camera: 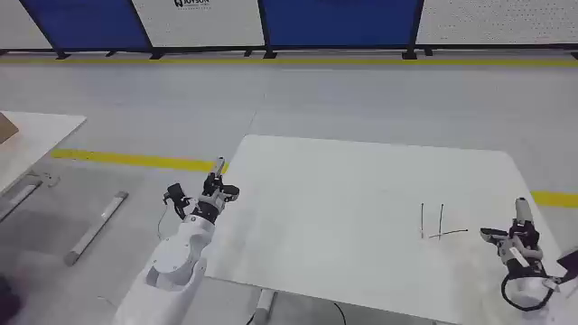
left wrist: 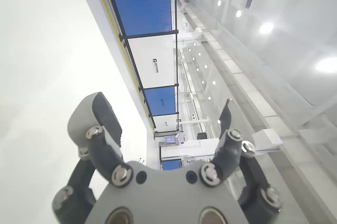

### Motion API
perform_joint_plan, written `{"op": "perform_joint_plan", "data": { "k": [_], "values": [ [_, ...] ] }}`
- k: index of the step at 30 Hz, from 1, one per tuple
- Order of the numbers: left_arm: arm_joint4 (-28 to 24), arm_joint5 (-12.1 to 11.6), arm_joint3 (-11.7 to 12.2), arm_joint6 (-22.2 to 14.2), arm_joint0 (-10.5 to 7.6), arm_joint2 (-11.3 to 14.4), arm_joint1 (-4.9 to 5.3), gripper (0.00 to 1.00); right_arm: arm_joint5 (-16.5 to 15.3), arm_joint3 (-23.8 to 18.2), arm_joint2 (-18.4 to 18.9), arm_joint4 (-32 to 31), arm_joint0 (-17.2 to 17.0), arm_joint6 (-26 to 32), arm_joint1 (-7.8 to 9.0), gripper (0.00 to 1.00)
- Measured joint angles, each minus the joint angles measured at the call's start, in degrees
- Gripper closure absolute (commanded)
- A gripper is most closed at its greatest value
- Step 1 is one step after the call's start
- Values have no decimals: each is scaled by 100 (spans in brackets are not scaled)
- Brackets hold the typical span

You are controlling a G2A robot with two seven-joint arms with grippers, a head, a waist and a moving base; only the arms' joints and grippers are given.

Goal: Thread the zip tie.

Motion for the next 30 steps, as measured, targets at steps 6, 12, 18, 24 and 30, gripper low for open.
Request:
{"op": "perform_joint_plan", "data": {
  "k": [6, 12, 18, 24, 30],
  "values": [
    [0, 0, 0, 0, 0, 0, 0, 0, -50, -52, 148, -103, 22, 367, 31, 0],
    [0, 0, 0, 0, 0, 0, 0, 0, 243, -242, 812, -262, -6, 1770, 157, 0],
    [0, 0, 0, 0, 0, 0, 0, 0, 965, -147, 1187, -833, 279, 3472, 334, 0],
    [0, 0, 0, 0, 0, 0, 0, 0, 1127, -63, 1198, -955, 363, 3593, 351, 0],
    [0, 0, 0, 0, 0, 0, 0, 0, 1130, -65, 1197, -955, 366, 3598, 351, 0]
  ]
}}
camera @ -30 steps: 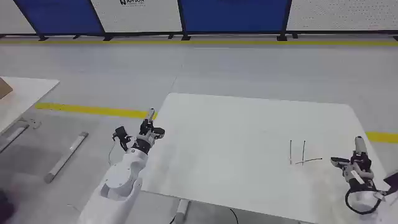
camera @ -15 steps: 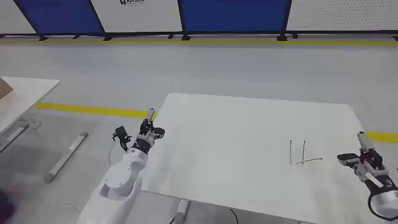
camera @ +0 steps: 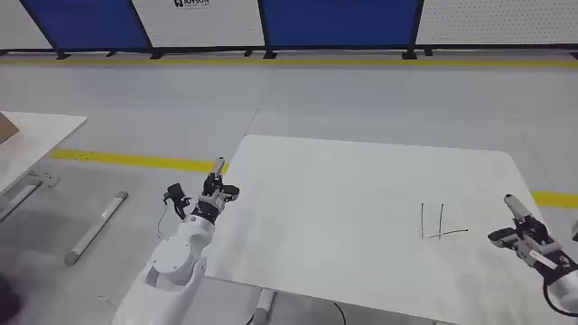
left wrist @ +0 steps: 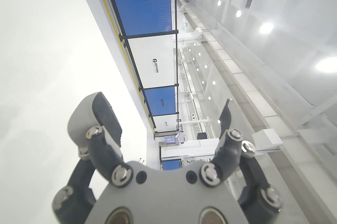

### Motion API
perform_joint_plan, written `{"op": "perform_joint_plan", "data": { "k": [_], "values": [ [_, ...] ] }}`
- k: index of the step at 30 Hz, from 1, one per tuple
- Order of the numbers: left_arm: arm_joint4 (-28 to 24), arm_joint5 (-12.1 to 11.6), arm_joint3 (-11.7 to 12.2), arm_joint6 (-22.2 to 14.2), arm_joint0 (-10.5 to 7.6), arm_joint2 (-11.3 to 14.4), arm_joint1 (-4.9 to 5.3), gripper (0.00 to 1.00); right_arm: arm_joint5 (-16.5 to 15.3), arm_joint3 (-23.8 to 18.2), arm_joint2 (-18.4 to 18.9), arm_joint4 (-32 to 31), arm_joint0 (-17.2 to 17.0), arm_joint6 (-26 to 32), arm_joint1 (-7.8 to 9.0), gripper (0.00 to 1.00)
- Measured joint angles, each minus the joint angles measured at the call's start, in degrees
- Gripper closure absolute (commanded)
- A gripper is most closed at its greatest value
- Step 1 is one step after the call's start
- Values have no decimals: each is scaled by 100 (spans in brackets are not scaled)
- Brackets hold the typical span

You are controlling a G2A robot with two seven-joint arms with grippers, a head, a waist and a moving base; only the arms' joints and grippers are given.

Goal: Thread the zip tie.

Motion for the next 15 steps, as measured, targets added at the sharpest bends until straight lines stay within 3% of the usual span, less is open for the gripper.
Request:
{"op": "perform_joint_plan", "data": {
  "k": [3, 9, 11, 15],
  "values": [
    [0, 0, 0, 0, 0, 0, 0, 0, 59, 96, 78, 180, 289, 414, 66, 0],
    [0, 0, 0, 0, 0, 0, 0, 0, 8, 769, 268, -400, 1326, 2619, 317, 0],
    [0, 0, 0, 0, 0, 0, 0, 0, -39, 1119, 175, -549, 1723, 3322, 397, 0],
    [0, 0, 0, 0, 0, 0, 0, 0, -96, 1890, -245, -963, 2504, 4150, 494, 0]
  ]
}}
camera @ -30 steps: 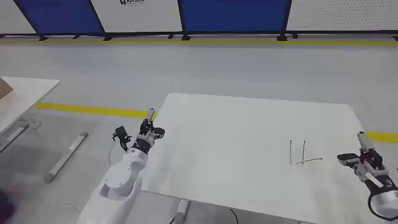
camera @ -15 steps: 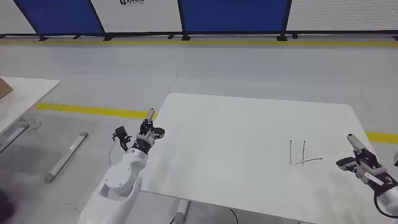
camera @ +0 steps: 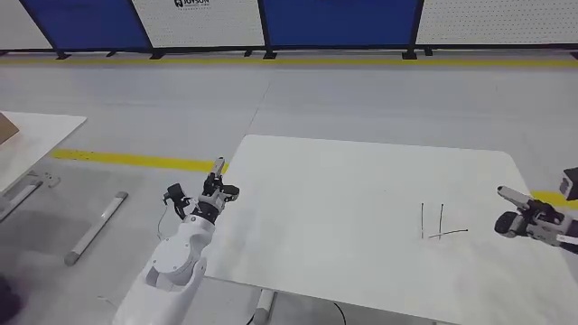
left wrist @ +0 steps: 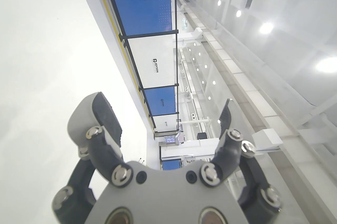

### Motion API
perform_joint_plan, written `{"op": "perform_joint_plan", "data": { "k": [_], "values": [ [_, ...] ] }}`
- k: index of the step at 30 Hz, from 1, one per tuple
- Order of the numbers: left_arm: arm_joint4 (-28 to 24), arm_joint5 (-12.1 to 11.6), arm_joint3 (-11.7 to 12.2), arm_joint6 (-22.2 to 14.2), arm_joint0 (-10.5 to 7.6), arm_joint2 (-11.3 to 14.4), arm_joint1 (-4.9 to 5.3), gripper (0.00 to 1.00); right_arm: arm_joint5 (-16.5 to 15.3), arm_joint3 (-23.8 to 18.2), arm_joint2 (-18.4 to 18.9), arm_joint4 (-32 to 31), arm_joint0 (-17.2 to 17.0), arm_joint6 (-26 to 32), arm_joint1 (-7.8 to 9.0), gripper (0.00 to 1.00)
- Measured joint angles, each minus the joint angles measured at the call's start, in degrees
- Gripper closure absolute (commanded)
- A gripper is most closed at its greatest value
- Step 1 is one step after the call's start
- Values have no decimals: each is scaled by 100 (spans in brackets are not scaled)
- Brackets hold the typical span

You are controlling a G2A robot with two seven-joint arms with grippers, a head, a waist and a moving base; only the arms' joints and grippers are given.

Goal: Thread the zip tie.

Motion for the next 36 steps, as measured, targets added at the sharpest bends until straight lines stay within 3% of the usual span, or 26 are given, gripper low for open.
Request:
{"op": "perform_joint_plan", "data": {
  "k": [5, 8, 19, 23, 28, 36],
  "values": [
    [0, 0, 0, 0, 0, 0, 0, 0, -14, 921, -775, -568, 733, -230, -9, 0],
    [0, 0, 0, 0, 0, 0, 0, 0, 35, 1367, -1095, -708, 967, -261, -27, 0],
    [0, 0, 0, 0, 0, 0, 0, 0, -8, 1305, -1090, -717, 927, -298, -25, 0],
    [0, 0, 0, 0, 0, 0, 0, 0, -832, 1244, -983, -645, 676, -374, 23, 0],
    [0, 0, 0, 0, 0, 0, 0, 0, -1281, 1942, -970, -523, 936, 81, 88, 0],
    [0, 0, 0, 0, 0, 0, 0, 0, -1503, 3245, -2027, -1017, 1909, 203, 21, 0]
  ]
}}
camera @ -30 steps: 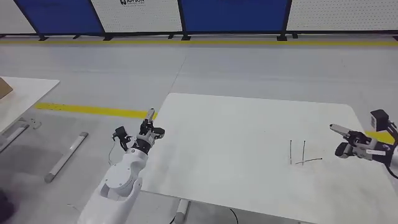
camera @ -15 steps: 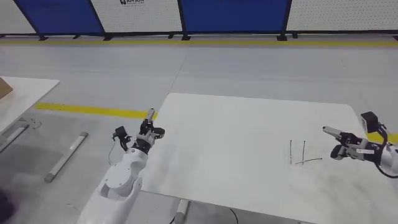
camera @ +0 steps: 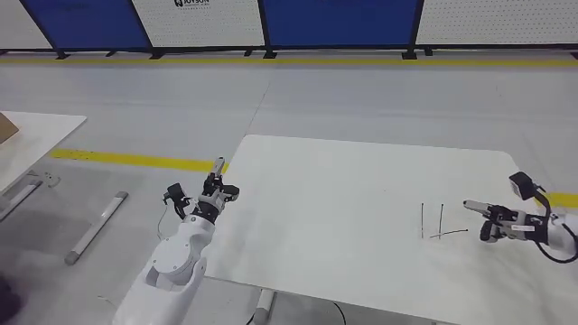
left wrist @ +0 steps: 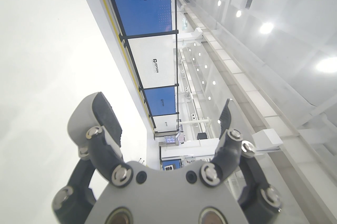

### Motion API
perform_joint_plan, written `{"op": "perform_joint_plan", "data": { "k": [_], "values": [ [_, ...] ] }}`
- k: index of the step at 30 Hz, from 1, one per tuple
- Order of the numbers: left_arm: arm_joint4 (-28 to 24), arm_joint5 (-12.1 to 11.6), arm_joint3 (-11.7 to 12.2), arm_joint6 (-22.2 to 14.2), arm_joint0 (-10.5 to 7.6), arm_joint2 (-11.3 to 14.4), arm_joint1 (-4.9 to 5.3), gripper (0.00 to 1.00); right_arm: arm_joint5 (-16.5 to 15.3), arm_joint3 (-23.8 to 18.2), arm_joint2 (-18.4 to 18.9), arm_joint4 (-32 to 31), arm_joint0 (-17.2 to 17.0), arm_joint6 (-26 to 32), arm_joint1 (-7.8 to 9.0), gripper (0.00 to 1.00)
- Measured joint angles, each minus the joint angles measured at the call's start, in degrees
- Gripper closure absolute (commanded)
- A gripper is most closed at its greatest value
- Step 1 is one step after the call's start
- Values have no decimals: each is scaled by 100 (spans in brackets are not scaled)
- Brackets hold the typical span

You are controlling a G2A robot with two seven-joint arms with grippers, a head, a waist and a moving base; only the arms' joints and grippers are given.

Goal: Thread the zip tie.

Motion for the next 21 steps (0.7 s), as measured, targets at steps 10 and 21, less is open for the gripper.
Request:
{"op": "perform_joint_plan", "data": {
  "k": [10, 21],
  "values": [
    [0, 0, 0, 0, 0, 0, 0, 0, 10, 73, -42, -13, 66, -12, -5, 0],
    [0, 0, 0, 0, 0, 0, 0, 0, -575, -346, -222, 193, -328, 13, 158, 0]
  ]
}}
